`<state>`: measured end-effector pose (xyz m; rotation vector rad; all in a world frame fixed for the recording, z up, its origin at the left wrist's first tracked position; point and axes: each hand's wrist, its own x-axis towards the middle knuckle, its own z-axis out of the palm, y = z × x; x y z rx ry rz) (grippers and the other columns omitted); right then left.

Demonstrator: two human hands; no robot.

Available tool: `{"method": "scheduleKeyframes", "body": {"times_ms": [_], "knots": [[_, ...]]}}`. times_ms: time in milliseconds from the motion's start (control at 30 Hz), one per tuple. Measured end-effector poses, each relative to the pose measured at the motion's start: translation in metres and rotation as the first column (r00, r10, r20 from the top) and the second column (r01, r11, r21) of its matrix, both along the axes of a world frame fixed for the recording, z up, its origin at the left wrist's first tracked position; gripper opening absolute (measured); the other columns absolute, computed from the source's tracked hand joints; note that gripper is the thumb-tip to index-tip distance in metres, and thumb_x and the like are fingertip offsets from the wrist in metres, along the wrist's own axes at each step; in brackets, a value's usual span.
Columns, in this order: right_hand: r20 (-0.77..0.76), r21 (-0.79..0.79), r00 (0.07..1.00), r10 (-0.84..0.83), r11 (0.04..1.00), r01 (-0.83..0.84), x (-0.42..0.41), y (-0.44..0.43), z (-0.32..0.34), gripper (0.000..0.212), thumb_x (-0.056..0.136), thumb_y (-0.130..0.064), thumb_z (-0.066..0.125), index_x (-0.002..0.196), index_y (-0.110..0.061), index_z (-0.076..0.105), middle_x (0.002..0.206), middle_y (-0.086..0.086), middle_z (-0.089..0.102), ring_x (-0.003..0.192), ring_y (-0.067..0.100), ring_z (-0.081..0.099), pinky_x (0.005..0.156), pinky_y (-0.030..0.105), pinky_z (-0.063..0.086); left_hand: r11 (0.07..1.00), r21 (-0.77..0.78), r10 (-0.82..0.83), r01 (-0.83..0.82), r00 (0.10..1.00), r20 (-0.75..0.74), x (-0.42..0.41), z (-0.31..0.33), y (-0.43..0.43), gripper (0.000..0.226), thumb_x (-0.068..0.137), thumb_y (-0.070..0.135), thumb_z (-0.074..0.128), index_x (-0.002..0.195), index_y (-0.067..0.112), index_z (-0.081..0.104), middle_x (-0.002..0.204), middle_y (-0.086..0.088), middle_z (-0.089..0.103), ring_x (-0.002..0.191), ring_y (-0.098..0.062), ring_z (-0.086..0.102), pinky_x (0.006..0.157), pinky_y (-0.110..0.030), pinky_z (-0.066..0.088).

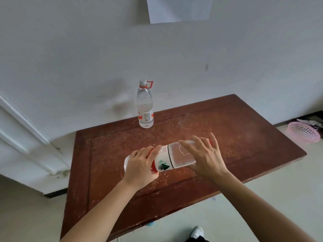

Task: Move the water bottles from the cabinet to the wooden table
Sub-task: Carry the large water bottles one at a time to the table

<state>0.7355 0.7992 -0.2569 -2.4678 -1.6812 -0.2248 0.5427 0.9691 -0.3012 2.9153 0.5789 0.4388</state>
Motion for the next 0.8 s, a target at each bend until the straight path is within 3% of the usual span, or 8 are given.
{"method": "scheduleKeyframes", "body": {"times_ms": [67,133,200,300,500,633,800], "knots": [[0.003,-0.035,1.0,0.012,0.999,-0.011,0.023,0.019,-0.007,0.085,0.063,-0.04,0.093,0.14,-0.034,0.057,0.131,0.01,0.063,0.114,0.033,0.063,0.11,0.072,0.031,0.999,-0.03,0.011,-0.011,1.0,-0.002,0.021,-0.016,0.019,0.094,0.058,0.046,0.089,0.14,0.018,0.051,0.121,-0.002,0.068,0.106,-0.022,0.068,0.089,-0.042,0.057],[0.011,-0.064,0.999,0.042,0.997,-0.042,0.042,0.034,-0.01,0.081,0.066,-0.05,0.09,0.139,-0.033,0.058,0.128,0.008,0.065,0.111,0.032,0.064,0.108,0.067,0.038,0.998,-0.06,0.031,-0.034,0.999,-0.04,0.039,-0.025,0.031,0.094,0.058,0.047,0.089,0.139,0.016,0.051,0.121,0.0,0.069,0.107,-0.021,0.068,0.087,-0.04,0.058],[-0.023,-0.088,0.997,0.08,0.993,-0.081,0.067,0.054,-0.007,0.079,0.066,-0.058,0.087,0.136,-0.031,0.061,0.122,0.005,0.068,0.104,0.03,0.067,0.097,0.055,0.051,0.995,-0.077,0.054,-0.061,0.994,-0.09,0.064,-0.032,0.047,0.092,0.06,0.05,0.087,0.138,0.016,0.052,0.123,0.001,0.068,0.109,-0.019,0.068,0.086,-0.037,0.059],[-0.038,-0.141,0.996,0.084,0.986,-0.089,0.109,0.084,0.001,0.08,0.065,-0.062,0.086,0.135,-0.03,0.063,0.12,0.004,0.07,0.101,0.027,0.068,0.081,0.046,0.057,0.992,-0.077,0.087,-0.096,0.989,-0.117,0.108,-0.035,0.075,0.088,0.064,0.054,0.083,0.138,0.018,0.051,0.127,0.004,0.066,0.112,-0.017,0.066,0.088,-0.036,0.058],[0.094,-0.193,0.986,0.137,0.974,-0.117,0.198,0.15,0.015,0.071,0.077,-0.052,0.08,0.14,-0.031,0.057,0.12,0.002,0.068,0.102,0.026,0.064,0.083,0.039,0.052,0.968,-0.199,0.137,-0.151,0.987,-0.082,0.209,-0.045,0.125,0.092,0.073,0.046,0.084,0.147,0.018,0.039,0.144,0.0,0.054,0.129,-0.021,0.055,0.102,-0.038,0.05],[0.227,-0.303,0.945,0.237,0.939,-0.163,0.233,0.193,0.034,0.068,0.084,-0.06,0.067,0.144,-0.038,0.045,0.122,-0.003,0.064,0.108,0.022,0.059,0.088,0.034,0.049,0.928,-0.3,0.213,-0.221,0.975,-0.061,0.244,-0.056,0.139,0.094,0.08,0.052,0.077,0.153,0.018,0.029,0.152,-0.003,0.045,0.137,-0.024,0.047,0.104,-0.04,0.048],[0.326,-0.5,0.897,0.3,0.86,-0.106,0.256,0.253,0.056,0.075,0.068,-0.077,0.074,0.129,-0.04,0.05,0.105,-0.01,0.065,0.101,0.017,0.059,0.072,0.03,0.039,0.781,-0.461,0.367,-0.421,0.907,-0.206,0.23,-0.073,0.155,0.092,0.088,0.061,0.061,0.158,0.02,0.017,0.162,-0.003,0.029,0.147,-0.022,0.032,0.11,-0.041,0.042]]}}
